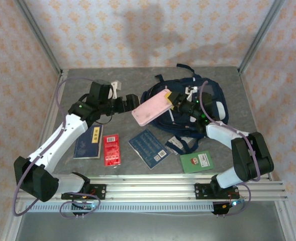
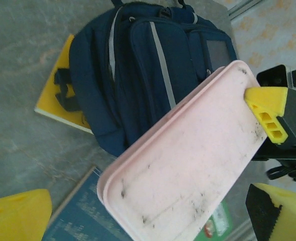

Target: Pack the student bag

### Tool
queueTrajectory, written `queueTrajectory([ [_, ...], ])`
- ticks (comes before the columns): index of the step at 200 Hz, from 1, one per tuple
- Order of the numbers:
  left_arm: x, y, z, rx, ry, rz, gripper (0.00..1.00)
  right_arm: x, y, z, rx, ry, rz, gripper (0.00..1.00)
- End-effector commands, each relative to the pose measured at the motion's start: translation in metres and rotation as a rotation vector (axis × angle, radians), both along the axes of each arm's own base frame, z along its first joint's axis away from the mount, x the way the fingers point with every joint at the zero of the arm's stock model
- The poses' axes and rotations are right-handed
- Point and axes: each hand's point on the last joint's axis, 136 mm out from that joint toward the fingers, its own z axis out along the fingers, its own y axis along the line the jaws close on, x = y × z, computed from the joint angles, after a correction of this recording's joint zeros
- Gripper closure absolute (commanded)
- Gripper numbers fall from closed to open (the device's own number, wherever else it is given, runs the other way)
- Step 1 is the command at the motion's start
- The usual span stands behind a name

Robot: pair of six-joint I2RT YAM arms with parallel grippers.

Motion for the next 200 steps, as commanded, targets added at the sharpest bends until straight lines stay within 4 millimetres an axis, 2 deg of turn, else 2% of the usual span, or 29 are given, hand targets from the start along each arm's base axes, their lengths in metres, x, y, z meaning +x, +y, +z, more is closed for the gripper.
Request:
queueTrajectory([
  [1,0.004,-0.01,0.004,-0.222,0.082,0.088,0.0,0.006,-0.014,0.049,0.121,-0.129,-0.089,0.8],
  [23,0.008,-0.016,-0.007,-0.355,0.13,0.144,0.0,0.009,-0.02,0.056,0.171,-0.134,-0.126,0.8],
  [52,0.017,-0.024,-0.004,-0.517,0.132,0.176,0.0,0.01,-0.024,0.067,0.264,-0.147,-0.144,0.81],
  [81,0.022,-0.029,0.012,-0.599,0.091,0.155,0.01,0.009,-0.025,0.077,0.321,-0.157,-0.137,0.81],
  [113,0.025,-0.033,0.032,-0.65,0.046,0.13,0.04,0.006,-0.025,0.077,0.331,-0.155,-0.129,0.81],
  [172,0.018,-0.061,0.058,-0.739,0.012,0.01,0.3,0.007,-0.026,0.075,0.338,-0.146,-0.136,0.81],
  [200,0.014,-0.071,0.062,-0.734,0.011,-0.027,0.42,0.008,-0.025,0.075,0.342,-0.147,-0.134,0.81],
])
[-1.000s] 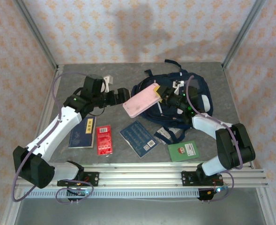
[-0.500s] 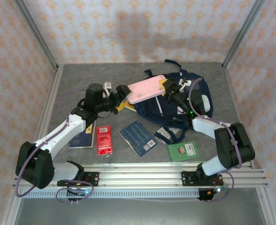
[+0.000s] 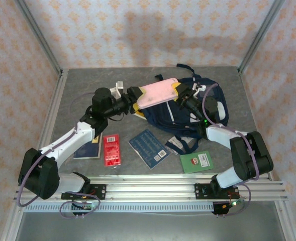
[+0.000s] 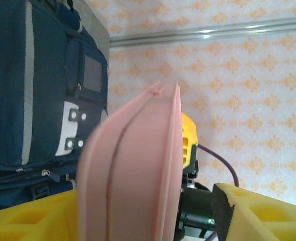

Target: Pack the student bag

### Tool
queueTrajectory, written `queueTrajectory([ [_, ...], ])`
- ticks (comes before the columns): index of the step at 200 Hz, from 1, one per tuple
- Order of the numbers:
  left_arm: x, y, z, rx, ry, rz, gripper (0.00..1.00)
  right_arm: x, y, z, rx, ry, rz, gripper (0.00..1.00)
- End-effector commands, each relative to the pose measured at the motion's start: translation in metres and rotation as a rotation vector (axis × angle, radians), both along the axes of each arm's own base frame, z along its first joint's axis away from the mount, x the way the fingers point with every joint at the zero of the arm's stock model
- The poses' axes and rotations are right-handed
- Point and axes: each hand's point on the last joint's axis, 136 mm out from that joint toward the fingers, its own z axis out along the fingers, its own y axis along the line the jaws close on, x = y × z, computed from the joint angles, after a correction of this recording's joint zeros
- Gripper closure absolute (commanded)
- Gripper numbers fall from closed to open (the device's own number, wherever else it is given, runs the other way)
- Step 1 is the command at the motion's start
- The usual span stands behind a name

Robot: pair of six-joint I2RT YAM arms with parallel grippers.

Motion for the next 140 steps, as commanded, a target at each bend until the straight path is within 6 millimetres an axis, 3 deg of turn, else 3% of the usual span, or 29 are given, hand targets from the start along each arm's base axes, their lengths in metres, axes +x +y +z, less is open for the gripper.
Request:
queueTrajectory([
  [1,-0.004,-0.012,0.025,-0.038,-0.077,-0.055,0.42,-0.003,-0.004,0.021,0.048,-0.08,-0.014,0.81],
  [80,-0.006,-0.011,0.027,-0.019,-0.101,-0.051,0.66,-0.005,-0.004,0.011,0.028,-0.065,-0.013,0.76],
  [97,-0.006,-0.01,0.026,-0.001,-0.104,-0.05,0.68,-0.006,-0.003,0.009,0.015,-0.061,-0.009,0.69],
  [121,-0.007,-0.006,0.026,0.03,-0.111,-0.037,0.68,-0.007,-0.003,-0.001,-0.055,-0.03,-0.014,0.46],
  [140,-0.007,0.0,0.025,0.05,-0.112,-0.025,0.68,-0.01,-0.007,-0.011,-0.172,-0.003,-0.041,0.33],
])
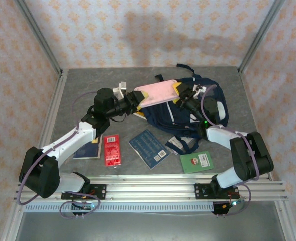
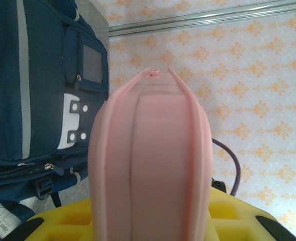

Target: Pack the student bag

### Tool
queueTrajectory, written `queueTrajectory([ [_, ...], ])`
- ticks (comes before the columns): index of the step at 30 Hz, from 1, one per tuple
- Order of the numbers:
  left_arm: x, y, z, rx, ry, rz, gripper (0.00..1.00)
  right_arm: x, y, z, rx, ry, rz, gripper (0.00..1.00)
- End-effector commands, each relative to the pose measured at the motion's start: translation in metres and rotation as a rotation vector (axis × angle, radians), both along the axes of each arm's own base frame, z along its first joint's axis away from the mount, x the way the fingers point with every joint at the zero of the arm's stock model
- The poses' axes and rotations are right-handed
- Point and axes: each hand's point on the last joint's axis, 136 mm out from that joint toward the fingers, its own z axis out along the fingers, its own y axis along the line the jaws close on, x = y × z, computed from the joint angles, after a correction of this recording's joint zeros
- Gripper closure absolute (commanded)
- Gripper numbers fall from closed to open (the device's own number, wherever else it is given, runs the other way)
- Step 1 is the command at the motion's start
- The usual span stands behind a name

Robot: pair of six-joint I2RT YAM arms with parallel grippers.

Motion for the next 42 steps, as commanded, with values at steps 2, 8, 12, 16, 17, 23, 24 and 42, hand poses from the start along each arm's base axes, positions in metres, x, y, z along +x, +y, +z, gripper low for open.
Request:
queueTrajectory([
  [2,-0.004,0.009,0.029,0.019,-0.09,0.006,0.68,-0.012,-0.008,-0.004,-0.205,-0.02,-0.039,0.29],
  [8,-0.005,0.035,0.02,0.103,-0.076,0.062,0.67,-0.026,-0.053,-0.034,-0.672,0.089,-0.19,0.21],
  [12,-0.012,0.057,0.01,0.209,-0.069,0.106,0.67,-0.032,-0.074,-0.047,-0.958,0.095,-0.194,0.24],
  [16,-0.023,0.076,0.002,0.341,-0.067,0.132,0.67,-0.028,-0.067,-0.062,-1.101,0.069,-0.106,0.24],
  [17,-0.026,0.079,0.001,0.364,-0.068,0.135,0.67,-0.027,-0.063,-0.066,-1.131,0.068,-0.078,0.23],
  [23,-0.042,0.107,-0.013,0.557,-0.056,0.152,0.67,-0.012,-0.046,-0.097,-1.366,0.201,0.1,0.22],
  [24,-0.044,0.111,-0.015,0.569,-0.052,0.153,0.67,-0.008,-0.042,-0.1,-1.411,0.196,0.103,0.19],
  [42,-0.049,0.126,-0.023,0.662,-0.082,0.152,0.66,0.056,0.012,-0.174,-1.788,0.24,0.288,0.23],
])
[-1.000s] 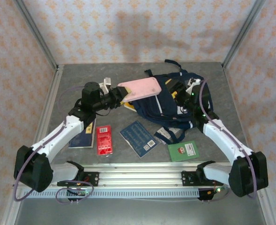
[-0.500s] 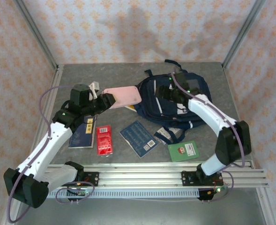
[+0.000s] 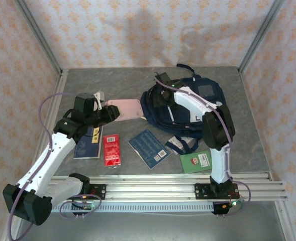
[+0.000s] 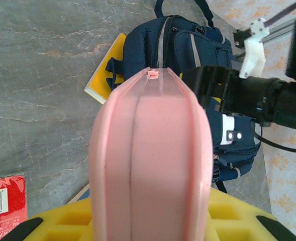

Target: Pack the student bag

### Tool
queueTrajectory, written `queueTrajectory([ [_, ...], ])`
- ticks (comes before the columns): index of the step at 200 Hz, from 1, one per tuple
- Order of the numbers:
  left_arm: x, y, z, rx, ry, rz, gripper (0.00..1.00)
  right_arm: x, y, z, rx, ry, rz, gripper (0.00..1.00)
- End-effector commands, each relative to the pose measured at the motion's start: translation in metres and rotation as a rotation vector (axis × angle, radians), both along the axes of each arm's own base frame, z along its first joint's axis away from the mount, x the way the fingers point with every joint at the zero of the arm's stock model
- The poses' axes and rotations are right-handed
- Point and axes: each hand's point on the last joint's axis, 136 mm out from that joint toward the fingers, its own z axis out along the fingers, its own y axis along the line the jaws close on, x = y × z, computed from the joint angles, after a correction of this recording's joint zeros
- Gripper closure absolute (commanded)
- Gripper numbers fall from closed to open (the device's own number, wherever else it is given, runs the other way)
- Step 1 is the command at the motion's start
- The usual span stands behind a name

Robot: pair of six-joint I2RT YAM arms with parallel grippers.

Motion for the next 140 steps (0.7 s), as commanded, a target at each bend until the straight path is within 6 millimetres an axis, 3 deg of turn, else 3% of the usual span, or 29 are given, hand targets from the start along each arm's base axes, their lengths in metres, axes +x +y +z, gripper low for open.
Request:
queueTrajectory([
  [1,0.005,0.003,0.018,0.002,-0.073,0.0,0.66,0.002,-0.008,-0.008,-0.104,0.027,0.011,0.26],
  [26,0.007,0.002,0.014,-0.01,-0.065,0.0,0.66,0.004,0.0,-0.018,-0.12,0.05,0.032,0.38],
  [40,0.007,0.0,0.013,-0.017,-0.063,-0.004,0.66,0.004,0.0,-0.019,-0.137,0.051,0.031,0.53],
  [43,0.007,0.0,0.014,-0.017,-0.065,-0.004,0.66,0.005,-0.001,-0.017,-0.138,0.046,0.029,0.56],
  [45,0.007,0.0,0.014,-0.018,-0.066,-0.003,0.66,0.005,-0.002,-0.016,-0.143,0.042,0.027,0.63],
  [63,0.008,0.0,0.014,-0.02,-0.065,-0.004,0.66,0.005,-0.004,-0.002,-0.134,-0.001,0.029,0.85],
  [87,0.008,0.002,0.016,-0.007,-0.067,0.002,0.66,-0.007,0.007,0.027,-0.029,-0.064,0.137,0.99],
  [140,0.014,0.004,0.019,0.0,-0.051,0.028,0.67,-0.047,0.007,0.092,0.169,-0.154,0.432,1.0],
])
